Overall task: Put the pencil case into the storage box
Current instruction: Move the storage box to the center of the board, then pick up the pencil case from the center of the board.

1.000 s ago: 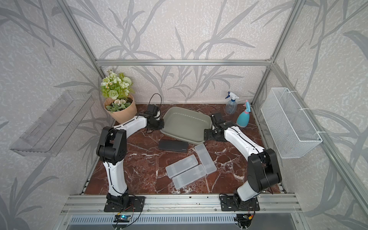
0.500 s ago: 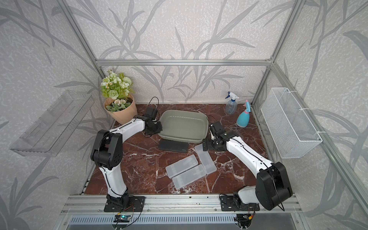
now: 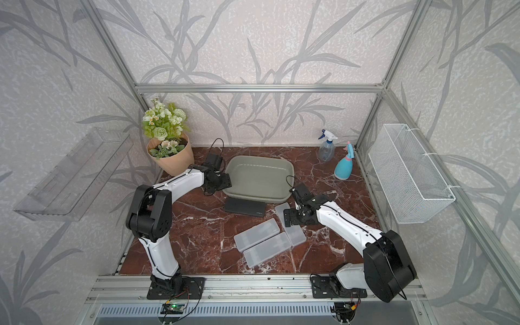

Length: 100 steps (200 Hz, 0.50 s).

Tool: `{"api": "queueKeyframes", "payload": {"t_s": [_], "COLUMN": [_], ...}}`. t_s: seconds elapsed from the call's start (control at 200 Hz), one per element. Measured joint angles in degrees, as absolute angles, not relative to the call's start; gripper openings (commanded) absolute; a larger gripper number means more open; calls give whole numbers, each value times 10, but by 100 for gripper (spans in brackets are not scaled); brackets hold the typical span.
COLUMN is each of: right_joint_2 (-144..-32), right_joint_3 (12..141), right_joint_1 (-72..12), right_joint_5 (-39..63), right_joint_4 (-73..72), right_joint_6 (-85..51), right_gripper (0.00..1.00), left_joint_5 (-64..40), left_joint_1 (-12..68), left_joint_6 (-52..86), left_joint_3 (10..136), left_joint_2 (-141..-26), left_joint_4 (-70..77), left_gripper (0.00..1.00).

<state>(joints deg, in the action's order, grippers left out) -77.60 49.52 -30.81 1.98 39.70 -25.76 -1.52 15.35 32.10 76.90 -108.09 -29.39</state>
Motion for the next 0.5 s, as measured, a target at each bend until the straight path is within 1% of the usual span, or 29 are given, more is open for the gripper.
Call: {"api": "queueKeyframes", "payload": {"t_s": [0.125, 0.32, 0.5], "right_joint_2": [-795, -852, -887], "right_joint_3": [493, 493, 493], "right_joint_1": [-317, -325, -345], "right_joint_5": [15, 7, 4], "right_joint_4": [386, 366, 353], "right_joint_6": [-262, -269, -274], "right_gripper": [99, 99, 99], "left_joint_5": [8, 44, 58], "left_joint_1": [154, 153, 142], "left_joint_6": [321, 328, 332], "left_joint_3": [769, 769, 760], "left_joint_2": [-1054, -1001, -988], "left_joint_4": [-293, -290, -285], "left_gripper": [87, 88, 88]}}
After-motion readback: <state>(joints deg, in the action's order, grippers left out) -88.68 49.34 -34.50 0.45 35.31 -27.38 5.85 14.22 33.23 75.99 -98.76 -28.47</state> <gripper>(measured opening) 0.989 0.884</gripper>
